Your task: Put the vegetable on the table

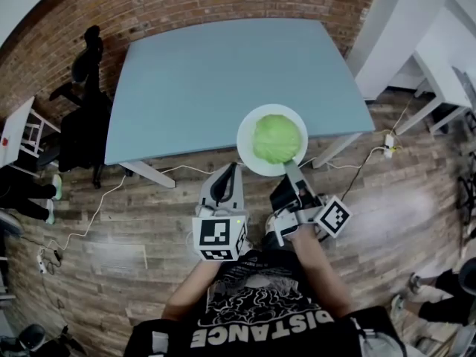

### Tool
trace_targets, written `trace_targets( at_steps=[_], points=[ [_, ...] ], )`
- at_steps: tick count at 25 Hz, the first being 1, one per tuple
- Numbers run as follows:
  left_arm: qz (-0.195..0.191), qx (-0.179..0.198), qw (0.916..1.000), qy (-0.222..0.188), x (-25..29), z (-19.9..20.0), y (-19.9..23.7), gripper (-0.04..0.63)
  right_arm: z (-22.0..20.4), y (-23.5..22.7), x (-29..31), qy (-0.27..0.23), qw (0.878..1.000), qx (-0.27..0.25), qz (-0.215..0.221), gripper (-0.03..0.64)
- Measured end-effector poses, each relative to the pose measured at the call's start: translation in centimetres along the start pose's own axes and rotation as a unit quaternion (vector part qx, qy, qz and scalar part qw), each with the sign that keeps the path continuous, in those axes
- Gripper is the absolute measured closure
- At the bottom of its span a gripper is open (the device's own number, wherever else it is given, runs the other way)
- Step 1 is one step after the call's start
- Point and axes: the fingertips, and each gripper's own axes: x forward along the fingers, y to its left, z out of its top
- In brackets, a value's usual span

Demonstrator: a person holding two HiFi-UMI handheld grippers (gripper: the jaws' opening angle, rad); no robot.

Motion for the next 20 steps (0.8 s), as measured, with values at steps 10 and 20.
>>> trace_targets(
  at_steps=[10,20],
  points=[
    [0.000,0.004,1.0000,0.007,2.1,-0.2,0.1,0.595,1.6,-1.4,1.4,0.000,1.000,0.003,-0.005,0.601],
    [0.017,0.013,0.9997,0.012,6.2,-0.2,-0.1,0.595,4.7,-3.1,4.0,0.017,1.000,0.000,0.002,0.601]
  ],
)
